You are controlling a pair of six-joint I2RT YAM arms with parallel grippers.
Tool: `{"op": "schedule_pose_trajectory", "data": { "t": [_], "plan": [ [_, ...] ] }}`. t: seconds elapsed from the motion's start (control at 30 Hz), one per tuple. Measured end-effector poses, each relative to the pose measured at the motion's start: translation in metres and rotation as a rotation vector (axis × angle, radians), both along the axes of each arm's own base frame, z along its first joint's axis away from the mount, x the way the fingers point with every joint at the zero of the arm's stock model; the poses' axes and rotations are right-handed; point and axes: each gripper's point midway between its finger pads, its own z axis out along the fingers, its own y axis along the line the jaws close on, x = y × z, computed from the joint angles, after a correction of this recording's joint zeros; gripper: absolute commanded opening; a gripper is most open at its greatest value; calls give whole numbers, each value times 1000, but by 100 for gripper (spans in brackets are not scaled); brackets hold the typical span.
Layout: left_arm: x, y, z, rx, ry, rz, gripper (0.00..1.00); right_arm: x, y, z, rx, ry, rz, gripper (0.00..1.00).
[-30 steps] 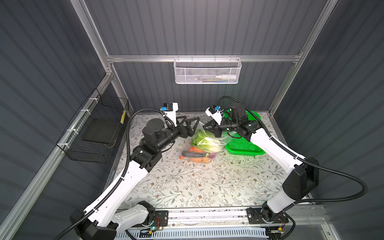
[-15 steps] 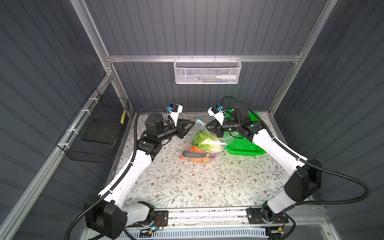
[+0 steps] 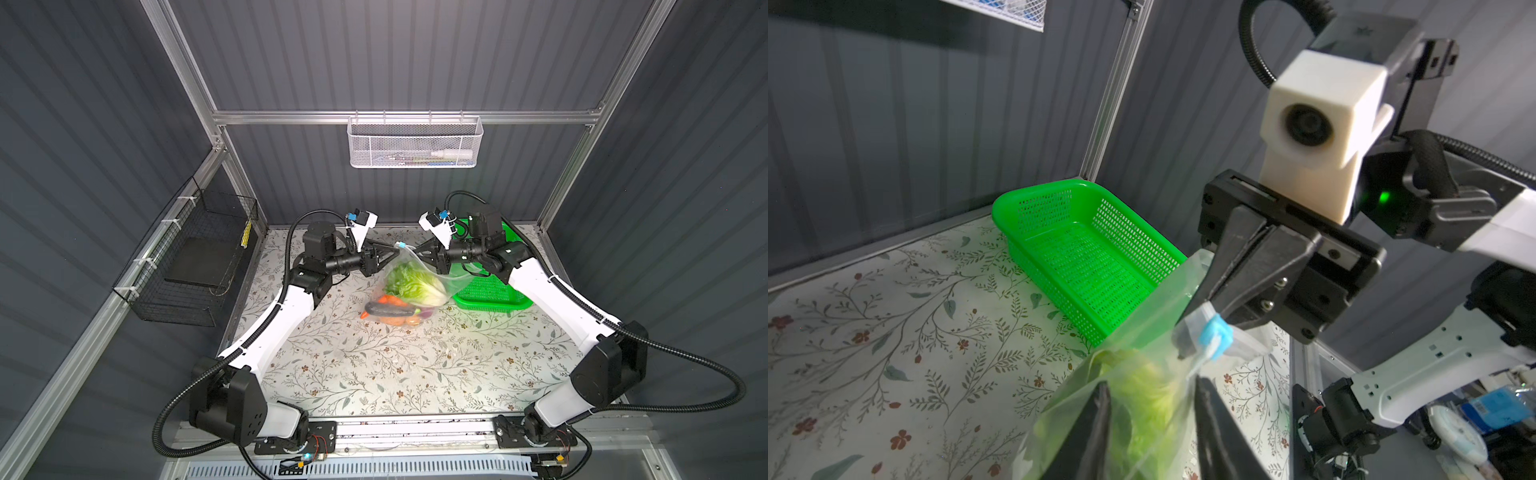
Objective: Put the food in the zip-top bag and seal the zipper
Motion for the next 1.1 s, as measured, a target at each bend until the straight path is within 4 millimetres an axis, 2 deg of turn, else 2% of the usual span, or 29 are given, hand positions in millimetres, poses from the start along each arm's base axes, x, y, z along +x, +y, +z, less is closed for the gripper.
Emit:
{"op": "schedule_pose_trajectory", "data": {
  "t": [0.23,0.27,0.33,0.47,0.63,0.7,0.8,0.93,1.03,1.1],
  "plan": [
    [-4,-3,12,-37,-13,-34,20,0,-1,0,0,1,-1,0],
    [-5,-3,13,-40,-14,-37,16,0,-1,0,0,2,0,0],
    [-5,-4,15,-47,-8,-44,0,0,-1,-1,-1,6,1,0],
    [-3,-6,13,-51,-1,-54,0,-1,-1,-2,-5,14,0,0],
    [-4,-6,13,-54,7,-59,0,2,-4,-6,-26,6,-19,29],
    [-5,-6,13,-54,8,-63,0,4,-6,-5,-42,-19,-31,37],
    [-6,-7,13,-56,12,-69,0,3,-12,4,-57,-69,-45,43],
    [-7,-7,13,-56,15,-75,0,-2,-15,32,-52,-146,-30,50],
    [-7,-8,13,-57,18,-77,0,-7,-14,50,-34,-195,-2,53],
    [-8,-9,14,-58,16,-81,0,-10,-13,56,-25,-213,22,53]
  ]
}}
